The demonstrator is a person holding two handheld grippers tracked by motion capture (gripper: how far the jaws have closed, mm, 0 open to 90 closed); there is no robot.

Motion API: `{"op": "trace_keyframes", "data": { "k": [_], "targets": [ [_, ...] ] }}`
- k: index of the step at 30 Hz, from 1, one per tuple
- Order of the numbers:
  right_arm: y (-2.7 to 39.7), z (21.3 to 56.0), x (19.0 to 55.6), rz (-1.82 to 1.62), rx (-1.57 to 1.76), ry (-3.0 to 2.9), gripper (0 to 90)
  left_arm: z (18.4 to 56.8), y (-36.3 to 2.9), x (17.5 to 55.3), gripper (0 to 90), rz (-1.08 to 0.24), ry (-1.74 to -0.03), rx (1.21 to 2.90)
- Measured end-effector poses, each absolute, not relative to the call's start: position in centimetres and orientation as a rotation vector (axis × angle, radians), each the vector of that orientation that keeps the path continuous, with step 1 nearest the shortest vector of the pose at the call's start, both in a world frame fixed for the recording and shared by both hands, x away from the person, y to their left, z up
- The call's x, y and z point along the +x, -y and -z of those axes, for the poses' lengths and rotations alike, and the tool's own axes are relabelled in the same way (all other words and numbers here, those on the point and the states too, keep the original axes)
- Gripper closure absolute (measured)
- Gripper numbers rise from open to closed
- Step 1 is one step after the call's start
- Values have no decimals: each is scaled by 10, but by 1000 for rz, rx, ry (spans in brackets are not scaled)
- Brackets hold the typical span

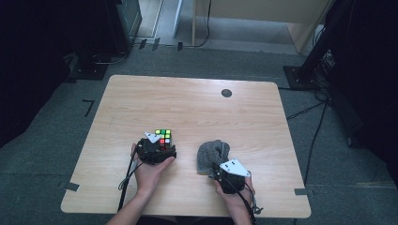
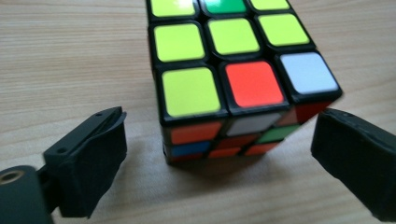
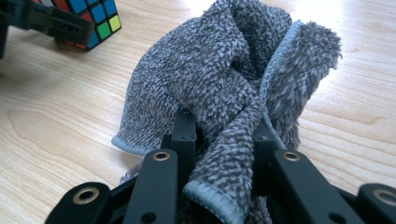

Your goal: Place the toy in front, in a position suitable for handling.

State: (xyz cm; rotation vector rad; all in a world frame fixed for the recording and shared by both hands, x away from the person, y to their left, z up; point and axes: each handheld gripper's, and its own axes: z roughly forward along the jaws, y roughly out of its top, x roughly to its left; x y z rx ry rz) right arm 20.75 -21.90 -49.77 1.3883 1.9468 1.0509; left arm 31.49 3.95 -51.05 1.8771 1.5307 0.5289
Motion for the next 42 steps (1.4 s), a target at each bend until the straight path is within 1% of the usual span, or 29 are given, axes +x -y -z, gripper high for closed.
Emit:
{"op": "trace_keyframes", "data": {
  "k": [4,8,9,10,11,12,15,19,23,27,29,31,35,42],
  "targets": [
    [218,499,207,-1048,1386,-1952,716,512,-39,320,131,-528,-1560,1861],
    [217,499,208,-1047,1384,-1956,715,514,-39,323,151,-532,-1551,1861],
    [218,499,208,-1046,1383,-1957,715,513,-39,323,175,-527,-1538,1860],
    [218,499,208,-1045,1384,-1958,715,513,-39,323,231,-531,-1526,1863],
    [218,500,208,-1045,1385,-1957,715,512,-38,322,266,-545,-1517,1865],
    [218,500,208,-1047,1385,-1957,715,512,-39,323,280,-546,-1509,1864],
    [219,499,208,-1047,1384,-1957,715,511,-43,322,297,-542,-1472,1883],
    [220,499,208,-1049,1380,-1955,715,509,-50,317,311,-568,-1403,1911],
    [222,496,208,-1059,1386,-1945,715,501,-56,306,329,-577,-1272,1930],
    [226,489,206,-1094,1387,-1929,714,488,-59,285,331,-575,-1033,1957],
    [228,484,204,-1113,1385,-1916,715,485,-58,276,332,-584,-945,1988],
    [230,478,203,-1131,1383,-1902,714,484,-58,268,333,-540,-858,2026],
    [235,468,199,-1165,1377,-1876,714,486,-55,258,333,-479,-742,2085],
    [229,449,193,-1276,1348,-1866,713,488,-49,244,333,-442,-640,2095]
  ]
}}
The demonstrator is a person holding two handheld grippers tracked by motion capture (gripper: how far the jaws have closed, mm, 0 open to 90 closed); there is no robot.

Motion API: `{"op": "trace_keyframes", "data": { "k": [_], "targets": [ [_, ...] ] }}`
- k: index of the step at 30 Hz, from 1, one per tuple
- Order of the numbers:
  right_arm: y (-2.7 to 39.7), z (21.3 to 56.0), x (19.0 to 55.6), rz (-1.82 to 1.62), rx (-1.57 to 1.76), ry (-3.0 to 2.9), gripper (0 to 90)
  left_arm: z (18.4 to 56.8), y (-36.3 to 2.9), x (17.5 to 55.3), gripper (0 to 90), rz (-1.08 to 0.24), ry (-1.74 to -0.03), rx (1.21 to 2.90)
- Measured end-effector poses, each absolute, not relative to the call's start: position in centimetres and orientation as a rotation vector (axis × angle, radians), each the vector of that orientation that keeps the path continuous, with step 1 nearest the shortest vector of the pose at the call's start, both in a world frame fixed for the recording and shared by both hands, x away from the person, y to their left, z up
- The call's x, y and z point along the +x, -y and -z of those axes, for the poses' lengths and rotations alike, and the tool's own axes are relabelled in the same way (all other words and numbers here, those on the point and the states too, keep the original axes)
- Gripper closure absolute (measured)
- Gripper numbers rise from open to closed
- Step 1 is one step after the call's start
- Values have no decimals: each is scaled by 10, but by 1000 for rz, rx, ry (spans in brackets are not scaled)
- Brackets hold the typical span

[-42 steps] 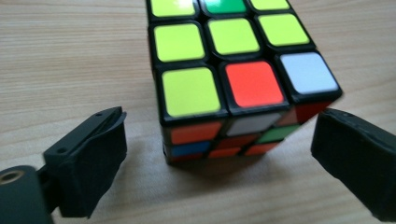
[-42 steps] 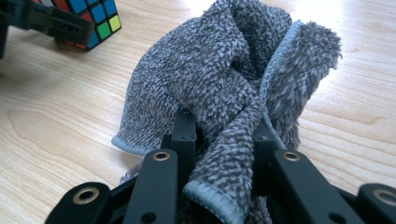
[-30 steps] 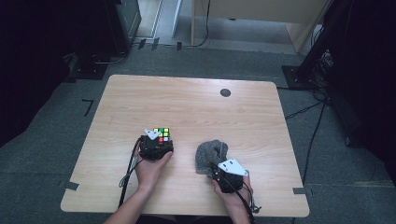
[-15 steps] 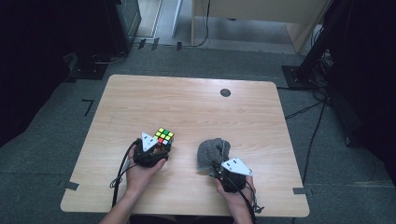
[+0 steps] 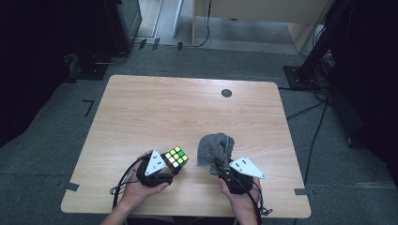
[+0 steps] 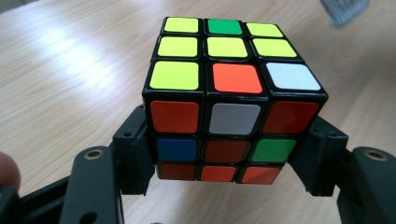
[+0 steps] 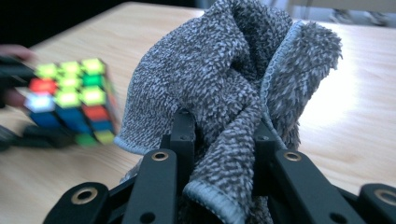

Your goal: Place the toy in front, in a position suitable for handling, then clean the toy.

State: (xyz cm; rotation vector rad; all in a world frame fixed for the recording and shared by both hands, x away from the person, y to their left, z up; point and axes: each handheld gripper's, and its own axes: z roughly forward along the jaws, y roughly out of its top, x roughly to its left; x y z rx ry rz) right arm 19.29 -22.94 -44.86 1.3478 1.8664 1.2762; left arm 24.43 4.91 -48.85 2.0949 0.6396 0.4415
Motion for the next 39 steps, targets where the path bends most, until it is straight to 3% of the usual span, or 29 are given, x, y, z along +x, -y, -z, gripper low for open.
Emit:
{"op": "trace_keyframes", "data": {
  "k": [10,20,29,39],
  "targets": [
    [172,436,177,-1379,1154,-2065,707,477,-29,224,336,-479,-475,2135],
    [201,441,189,-1265,1299,-1961,704,474,-36,226,339,-517,-490,2134],
    [172,440,176,-1295,1151,-2066,694,475,-28,220,339,-525,-449,2152],
    [197,436,179,-1347,1239,-1992,701,476,-29,223,339,-505,-454,2140]
  ]
}}
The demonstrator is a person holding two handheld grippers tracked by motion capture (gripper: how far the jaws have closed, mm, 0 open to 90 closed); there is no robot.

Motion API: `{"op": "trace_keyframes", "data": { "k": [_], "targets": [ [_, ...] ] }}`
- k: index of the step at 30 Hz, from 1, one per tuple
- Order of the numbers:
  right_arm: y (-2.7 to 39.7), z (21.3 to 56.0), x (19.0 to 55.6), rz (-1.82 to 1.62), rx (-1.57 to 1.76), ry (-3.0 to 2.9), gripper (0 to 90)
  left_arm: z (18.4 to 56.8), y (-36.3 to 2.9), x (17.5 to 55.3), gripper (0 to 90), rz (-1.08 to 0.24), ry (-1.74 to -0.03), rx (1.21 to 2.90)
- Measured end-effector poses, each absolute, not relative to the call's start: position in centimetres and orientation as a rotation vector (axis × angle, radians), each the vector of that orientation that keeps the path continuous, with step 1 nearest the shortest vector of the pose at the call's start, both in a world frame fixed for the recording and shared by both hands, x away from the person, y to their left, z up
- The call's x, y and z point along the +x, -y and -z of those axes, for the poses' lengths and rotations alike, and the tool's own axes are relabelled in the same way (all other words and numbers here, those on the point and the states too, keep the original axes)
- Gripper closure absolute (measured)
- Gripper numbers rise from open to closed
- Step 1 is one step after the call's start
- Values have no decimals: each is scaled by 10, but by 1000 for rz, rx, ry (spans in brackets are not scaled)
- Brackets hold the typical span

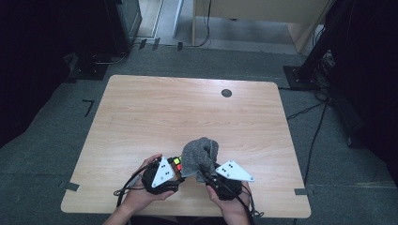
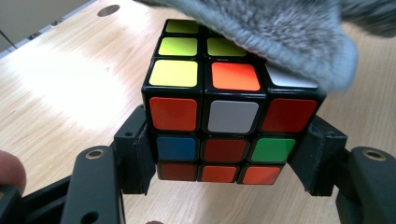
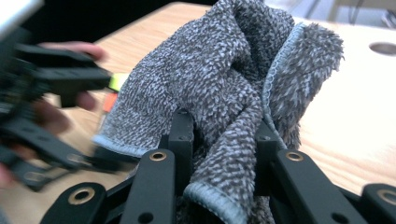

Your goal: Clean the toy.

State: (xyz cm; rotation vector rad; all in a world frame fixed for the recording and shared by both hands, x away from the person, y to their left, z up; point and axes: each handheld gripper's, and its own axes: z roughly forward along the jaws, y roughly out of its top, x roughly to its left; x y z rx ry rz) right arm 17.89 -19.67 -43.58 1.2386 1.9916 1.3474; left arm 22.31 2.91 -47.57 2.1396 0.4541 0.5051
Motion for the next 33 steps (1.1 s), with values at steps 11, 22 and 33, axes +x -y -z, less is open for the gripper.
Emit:
{"op": "trace_keyframes", "data": {
  "k": [11,22,33],
  "targets": [
    [205,441,182,-1295,1283,-1960,704,470,-37,225,338,-485,-471,2090],
    [174,433,165,-1353,1114,-2028,700,471,-28,219,338,-449,-456,2093],
    [180,427,161,-1380,1132,-1996,703,468,-33,222,338,-428,-467,2047]
  ]
}}
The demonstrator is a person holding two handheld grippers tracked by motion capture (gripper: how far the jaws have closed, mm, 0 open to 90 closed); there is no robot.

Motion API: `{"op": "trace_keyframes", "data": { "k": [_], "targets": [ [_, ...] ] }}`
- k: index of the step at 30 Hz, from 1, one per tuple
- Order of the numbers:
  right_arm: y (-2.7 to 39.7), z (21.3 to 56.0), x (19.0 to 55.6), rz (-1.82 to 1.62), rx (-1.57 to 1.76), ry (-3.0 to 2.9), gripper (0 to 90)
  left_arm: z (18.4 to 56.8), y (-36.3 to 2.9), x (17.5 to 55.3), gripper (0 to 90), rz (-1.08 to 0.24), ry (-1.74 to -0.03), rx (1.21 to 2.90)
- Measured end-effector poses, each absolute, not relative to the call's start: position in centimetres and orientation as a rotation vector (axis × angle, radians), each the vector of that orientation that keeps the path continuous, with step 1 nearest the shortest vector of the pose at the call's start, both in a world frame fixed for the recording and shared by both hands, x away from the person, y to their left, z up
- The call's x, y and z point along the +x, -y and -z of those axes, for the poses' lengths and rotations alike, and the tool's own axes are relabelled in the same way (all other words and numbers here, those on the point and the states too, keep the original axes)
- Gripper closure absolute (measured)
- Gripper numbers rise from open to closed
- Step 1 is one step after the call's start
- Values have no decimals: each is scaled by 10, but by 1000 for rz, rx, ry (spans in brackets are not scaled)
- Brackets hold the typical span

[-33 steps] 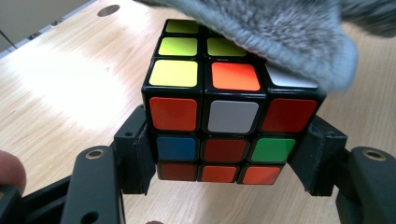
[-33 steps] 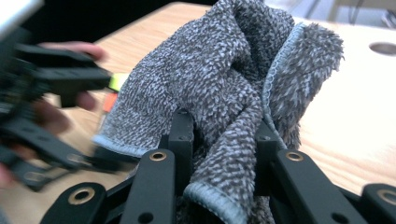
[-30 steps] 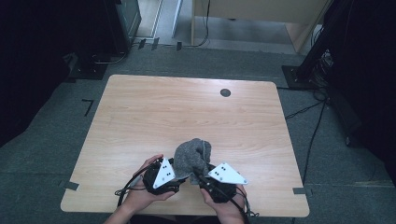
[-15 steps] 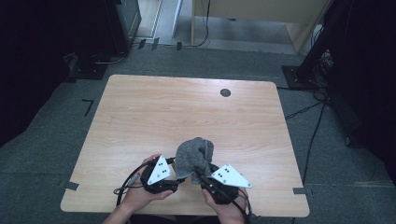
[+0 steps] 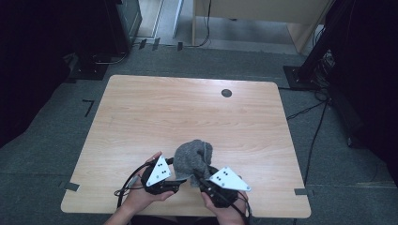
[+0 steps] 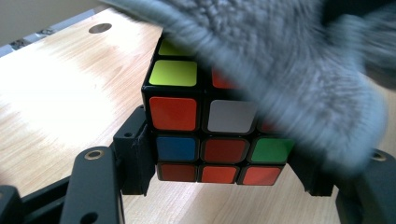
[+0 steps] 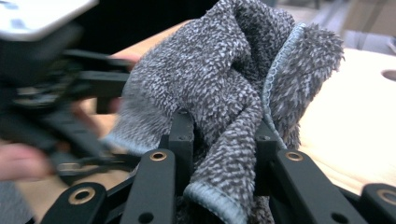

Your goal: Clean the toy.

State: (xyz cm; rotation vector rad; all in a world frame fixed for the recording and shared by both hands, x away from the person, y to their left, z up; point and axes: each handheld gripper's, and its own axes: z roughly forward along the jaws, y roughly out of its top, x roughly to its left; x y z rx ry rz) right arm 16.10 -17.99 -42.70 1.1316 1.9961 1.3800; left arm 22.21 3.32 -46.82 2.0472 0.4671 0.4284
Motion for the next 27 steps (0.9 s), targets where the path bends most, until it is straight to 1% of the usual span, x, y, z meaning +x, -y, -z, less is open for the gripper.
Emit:
{"op": "trace_keyframes", "data": {
  "k": [4,8,10,16,23,25,27],
  "targets": [
    [170,426,159,-1363,1078,-2031,702,469,-31,218,338,-447,-427,2060],
    [190,430,171,-1329,1209,-1972,703,469,-30,217,339,-463,-420,2061],
    [194,429,170,-1332,1240,-1956,703,470,-30,218,338,-460,-429,2057],
    [171,427,161,-1337,1094,-2043,702,472,-27,216,338,-475,-420,2070],
    [196,430,172,-1325,1253,-1964,703,471,-31,219,338,-467,-445,2055],
    [192,428,169,-1349,1230,-1959,702,473,-29,219,338,-469,-442,2072],
    [179,426,164,-1356,1168,-1997,702,475,-26,218,338,-468,-427,2079]
  ]
}}
